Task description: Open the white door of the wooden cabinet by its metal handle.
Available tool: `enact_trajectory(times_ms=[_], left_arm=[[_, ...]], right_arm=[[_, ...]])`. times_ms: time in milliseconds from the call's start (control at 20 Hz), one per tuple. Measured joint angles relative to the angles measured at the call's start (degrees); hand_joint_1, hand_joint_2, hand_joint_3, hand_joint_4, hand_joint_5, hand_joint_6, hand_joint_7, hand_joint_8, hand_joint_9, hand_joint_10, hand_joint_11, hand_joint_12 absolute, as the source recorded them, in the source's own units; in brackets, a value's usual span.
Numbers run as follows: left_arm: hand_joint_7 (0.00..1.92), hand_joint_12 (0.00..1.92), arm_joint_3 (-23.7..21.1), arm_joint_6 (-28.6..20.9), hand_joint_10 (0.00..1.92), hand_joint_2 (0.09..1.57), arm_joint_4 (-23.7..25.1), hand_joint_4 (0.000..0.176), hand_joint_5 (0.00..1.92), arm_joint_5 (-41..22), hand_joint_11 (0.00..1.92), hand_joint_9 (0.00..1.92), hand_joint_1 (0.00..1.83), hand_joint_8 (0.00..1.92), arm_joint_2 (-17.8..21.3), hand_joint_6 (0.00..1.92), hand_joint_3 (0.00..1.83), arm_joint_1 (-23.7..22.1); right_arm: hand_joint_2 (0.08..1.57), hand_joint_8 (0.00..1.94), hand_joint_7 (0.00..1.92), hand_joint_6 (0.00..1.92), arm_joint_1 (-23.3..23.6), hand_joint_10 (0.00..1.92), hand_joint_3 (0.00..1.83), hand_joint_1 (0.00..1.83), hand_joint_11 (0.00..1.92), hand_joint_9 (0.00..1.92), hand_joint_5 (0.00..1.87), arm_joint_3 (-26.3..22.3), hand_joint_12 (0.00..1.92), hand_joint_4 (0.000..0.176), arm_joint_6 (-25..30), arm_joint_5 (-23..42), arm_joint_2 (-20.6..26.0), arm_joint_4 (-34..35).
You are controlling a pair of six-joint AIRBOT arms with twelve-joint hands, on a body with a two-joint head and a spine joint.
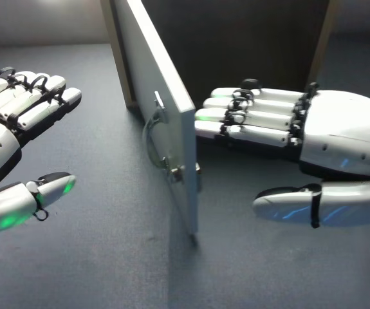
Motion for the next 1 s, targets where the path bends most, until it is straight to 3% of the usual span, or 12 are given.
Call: enact_trajectory(times_ms=[100, 150, 200, 300, 350, 400, 450, 500, 550, 650, 750, 1000], left_arm=[[0.03, 0.01, 0.0, 0.0, 0.0, 1.3, -0.35, 0.0, 0.06, -0.11, 0.01, 0.01, 0.0, 0.01, 0.0, 0.01, 0.0, 0.0], [0.09, 0.05, 0.13, 0.0, 0.0, 1.49, -0.42, 0.0, 0.13, -0.15, 0.07, 0.07, 0.0, 0.0, 0.0, 0.0, 0.02, 0.0], [0.09, 0.05, 0.11, 0.0, 0.0, 1.49, -0.48, 0.0, 0.13, -0.2, 0.07, 0.07, 0.0, 0.0, 0.0, 0.0, 0.02, 0.0], [0.17, 0.1, 0.11, 0.02, 0.01, 1.51, -0.46, 0.0, 0.21, -0.24, 0.12, 0.14, 0.35, 0.01, 0.0, 0.01, 0.0, 0.0], [0.21, 0.28, 0.13, -0.02, 0.01, 1.46, -0.44, 0.0, 0.23, -0.24, 0.11, 0.18, 0.44, 0.0, 0.0, 0.01, 0.01, 0.0], [0.21, 0.46, 0.13, 0.0, 0.0, 1.46, -0.42, 0.0, 0.22, -0.22, 0.03, 0.19, 0.39, 0.0, 0.0, 0.0, 0.01, 0.0], [0.15, 0.36, 0.24, -0.02, 0.0, 1.47, -0.42, 0.0, 0.16, -0.22, 0.01, 0.13, 0.29, 0.0, 0.0, 0.0, 0.01, 0.0], [0.15, 0.36, 0.24, -0.04, 0.0, 1.47, -0.57, 0.0, 0.16, -0.2, 0.01, 0.13, 0.29, 0.0, 0.0, 0.0, 0.01, 0.0], [0.2, 0.39, 0.24, -0.02, 0.02, 1.48, -0.74, 0.0, 0.21, -0.24, 0.03, 0.18, 0.42, 0.01, 0.0, 0.01, 0.0, 0.0], [0.23, 0.47, 0.24, -0.02, 0.01, 1.48, -0.48, 0.0, 0.22, -0.28, 0.05, 0.23, 0.45, 0.0, 0.0, 0.0, 0.0, 0.0], [0.21, 0.62, 0.24, -0.02, 0.0, 1.45, -0.48, 0.0, 0.19, -0.22, 0.04, 0.23, 0.33, 0.0, 0.0, 0.0, 0.0, 0.0], [0.15, 0.62, 0.35, -0.02, 0.0, 1.48, -0.48, 0.0, 0.14, -0.24, 0.0, 0.17, 0.27, 0.0, 0.0, 0.0, 0.01, -0.02]], right_arm=[[1.44, 0.0, 0.0, 0.0, 0.66, 0.0, 0.0, 0.12, 0.0, 0.0, 0.0, 0.5, 0.0, 0.0, 0.26, -0.2, -1.2, -0.83], [1.42, 0.0, 0.0, 0.0, 0.9, 0.0, 0.0, 0.19, 0.0, 0.0, 0.01, 0.52, 0.0, 0.0, 0.48, -0.17, -1.66, -0.92], [1.42, 0.0, 0.0, 0.0, 1.33, 0.0, 0.0, 0.19, 0.0, 0.0, 0.01, 0.79, 0.0, 0.0, 0.7, -0.33, -2.08, -1.6], [1.43, 0.0, 0.0, 0.0, 2.38, 0.0, 0.0, 0.25, 0.0, 0.0, 0.0, 1.29, 0.0, 0.0, 1.22, -0.7, -3.15, -2.51], [1.45, 0.0, 0.0, 0.0, 3.04, 0.0, 0.01, 0.19, 0.0, 0.0, 0.0, 1.4, 0.0, 0.0, 1.31, -1.01, -3.74, -2.97], [1.45, 0.0, 0.0, 0.0, 3.5, 0.0, 0.0, 0.18, 0.0, 0.0, 0.0, 1.46, 0.0, 0.0, 1.4, -1.07, -4.42, -3.21], [1.39, 0.0, 0.03, 0.0, 3.82, 0.0, 0.0, 0.36, 0.0, 0.0, 0.0, 1.49, 0.0, 0.0, 1.44, -1.14, -5.01, -3.56], [1.39, 0.0, 0.03, 0.0, 3.85, 0.0, 0.0, 0.36, 0.0, 0.0, 0.0, 1.57, 0.0, 0.0, 1.51, -1.11, -5.33, -4.0], [1.36, 0.01, 0.04, 0.0, 4.09, 0.0, 0.0, 0.44, 0.0, 0.01, 0.0, 1.64, 0.0, 0.0, 1.49, -1.16, -5.84, -4.42], [1.35, 0.0, 0.03, 0.0, 4.15, 0.0, 0.0, 0.44, 0.0, 0.0, 0.0, 1.95, 0.0, 0.0, 1.51, -1.25, -6.67, -4.39], [1.39, 0.0, 0.0, 0.0, 4.57, 0.0, 0.01, 0.32, 0.0, 0.0, 0.0, 2.05, 0.0, 0.0, 1.49, -1.6, -7.45, -4.63], [1.36, 0.0, 0.01, 0.0, 5.64, 0.0, 0.0, 0.43, 0.01, 0.0, 0.01, 2.21, 0.0, 0.0, 1.7, -1.25, -9.25, -4.85]])
